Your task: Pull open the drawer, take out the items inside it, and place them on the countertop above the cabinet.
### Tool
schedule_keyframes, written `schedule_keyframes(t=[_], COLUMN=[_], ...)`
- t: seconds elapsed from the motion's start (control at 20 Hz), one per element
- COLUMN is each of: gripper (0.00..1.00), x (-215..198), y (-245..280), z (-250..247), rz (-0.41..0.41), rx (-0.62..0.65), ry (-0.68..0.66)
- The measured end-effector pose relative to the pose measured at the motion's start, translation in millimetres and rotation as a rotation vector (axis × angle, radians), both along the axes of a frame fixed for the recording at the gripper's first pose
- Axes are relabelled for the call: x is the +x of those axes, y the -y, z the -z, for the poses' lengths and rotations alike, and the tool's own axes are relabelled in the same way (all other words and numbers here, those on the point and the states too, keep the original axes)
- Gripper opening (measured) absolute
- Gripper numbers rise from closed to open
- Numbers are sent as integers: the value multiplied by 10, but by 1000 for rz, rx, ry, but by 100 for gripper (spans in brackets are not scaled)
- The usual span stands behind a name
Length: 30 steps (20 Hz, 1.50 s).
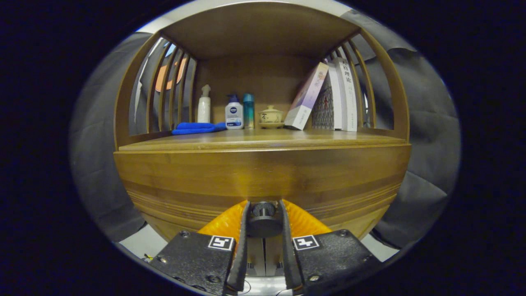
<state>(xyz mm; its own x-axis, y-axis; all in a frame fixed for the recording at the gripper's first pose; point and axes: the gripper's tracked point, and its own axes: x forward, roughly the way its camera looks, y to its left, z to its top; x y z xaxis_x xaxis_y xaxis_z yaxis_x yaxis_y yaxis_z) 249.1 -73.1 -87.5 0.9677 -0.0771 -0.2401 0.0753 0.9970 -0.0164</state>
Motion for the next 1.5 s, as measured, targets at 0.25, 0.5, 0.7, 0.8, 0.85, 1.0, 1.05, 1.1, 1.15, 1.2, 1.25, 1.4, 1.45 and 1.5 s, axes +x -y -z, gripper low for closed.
schedule_keyframes(t=[0.25,0.5,0.7,0.8,0.85,1.0,1.05,1.1,1.15,1.2,1.25,1.4,1.45,1.5], gripper=[33,33,33,33,33,33,33,33,33,33,33,33,33,33], x=[-215,-730,-1197,-1342,-1453,-1724,-1789,-1866,-1925,-1969,-2013,-2139,-2171,-2186], y=[-25,-20,-7,-2,-4,-36,-55,-62,-79,-92,-101,-122,-122,-128], z=[12,17,16,34,60,117,130,134,141,144,160,166,171,159], rz=[-5,-19,-18,-19,-17,-22,-23,-23,-25,-26,-32,-47,-48,-45], rx=[13,13,42,39,49,64,70,80,90,90,84,100,102,106], ry=[-11,-6,0,-1,-4,-17,-25,-24,-30,-36,-42,-61,-63,-63])
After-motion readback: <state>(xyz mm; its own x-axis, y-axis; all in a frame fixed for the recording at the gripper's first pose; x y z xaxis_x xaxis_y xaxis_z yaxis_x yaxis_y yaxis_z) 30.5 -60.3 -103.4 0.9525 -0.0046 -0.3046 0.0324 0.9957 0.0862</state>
